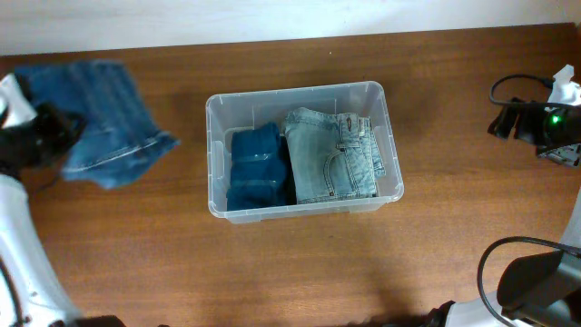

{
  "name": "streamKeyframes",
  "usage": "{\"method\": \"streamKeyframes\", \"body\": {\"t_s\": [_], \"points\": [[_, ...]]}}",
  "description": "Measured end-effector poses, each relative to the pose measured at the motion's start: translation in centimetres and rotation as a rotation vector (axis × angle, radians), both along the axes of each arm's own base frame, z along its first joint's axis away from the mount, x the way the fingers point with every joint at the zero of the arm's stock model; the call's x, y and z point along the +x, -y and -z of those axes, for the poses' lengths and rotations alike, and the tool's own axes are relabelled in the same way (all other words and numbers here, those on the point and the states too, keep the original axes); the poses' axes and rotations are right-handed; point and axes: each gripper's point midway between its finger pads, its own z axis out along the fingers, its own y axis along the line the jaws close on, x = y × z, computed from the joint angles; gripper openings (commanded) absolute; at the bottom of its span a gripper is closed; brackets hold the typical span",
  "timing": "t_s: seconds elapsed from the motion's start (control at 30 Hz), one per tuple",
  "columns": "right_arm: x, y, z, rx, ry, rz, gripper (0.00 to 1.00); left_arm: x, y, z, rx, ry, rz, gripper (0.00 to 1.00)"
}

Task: Pack container
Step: 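Lift the dark-blue jeans and carry them right over the bin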

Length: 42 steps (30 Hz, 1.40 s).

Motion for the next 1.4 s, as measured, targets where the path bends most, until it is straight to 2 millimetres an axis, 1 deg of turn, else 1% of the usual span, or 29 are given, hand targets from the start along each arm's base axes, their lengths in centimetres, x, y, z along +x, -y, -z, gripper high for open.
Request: {"method": "streamKeyframes", "body": {"t_s": [0.03, 0.07, 0.1, 0.17, 0.27, 0.37, 0.5, 0.6, 0.7, 0.83, 0.93, 1.07, 1.23, 1.4], "points": [[0.0, 0.0, 0.0, 0.0, 0.0, 0.0, 0.99, 0.4, 1.4, -0.8, -0.005, 0.021, 0.036, 0.01], [0.0, 0.0, 0.0, 0.0, 0.0, 0.0, 0.99, 0.8, 3.5, -1.8, -0.012, 0.042, 0.084, 0.01], [0.0, 0.0, 0.0, 0.0, 0.0, 0.0, 0.99, 1.0, 4.6, -2.3, -0.017, 0.056, 0.111, 0.01], [0.0, 0.0, 0.0, 0.0, 0.0, 0.0, 0.99, 1.6, 8.1, -3.5, -0.032, 0.092, 0.188, 0.01], [0.0, 0.0, 0.0, 0.0, 0.0, 0.0, 0.99, 2.0, 12.8, -4.6, -0.061, 0.13, 0.29, 0.01], [0.0, 0.0, 0.0, 0.0, 0.0, 0.0, 0.99, 1.5, 17.5, -5.1, -0.092, 0.14, 0.392, 0.01], [0.0, 0.0, 0.0, 0.0, 0.0, 0.0, 0.99, 0.6, 22.5, -5.8, -0.124, 0.158, 0.492, 0.01], [0.0, 0.0, 0.0, 0.0, 0.0, 0.0, 0.99, -0.3, 25.5, -5.9, -0.131, 0.154, 0.543, 0.01], [0.0, 0.0, 0.0, 0.0, 0.0, 0.0, 0.99, -1.2, 28.2, -5.4, -0.13, 0.129, 0.577, 0.0], [0.0, 0.0, 0.0, 0.0, 0.0, 0.0, 0.99, -1.3, 30.7, -3.6, -0.145, 0.059, 0.586, 0.01], [0.0, 0.0, 0.0, 0.0, 0.0, 0.0, 0.99, -1.1, 32.0, -1.8, -0.149, 0.002, 0.583, 0.01], [0.0, 0.0, 0.0, 0.0, 0.0, 0.0, 0.99, -0.8, 33.2, 0.3, -0.145, -0.059, 0.575, 0.01], [0.0, 0.0, 0.0, 0.0, 0.0, 0.0, 0.99, -0.9, 33.1, 1.7, -0.13, -0.095, 0.553, 0.01], [0.0, 0.0, 0.0, 0.0, 0.0, 0.0, 0.99, -1.0, 32.4, 3.9, -0.097, -0.14, 0.524, 0.01]]}}
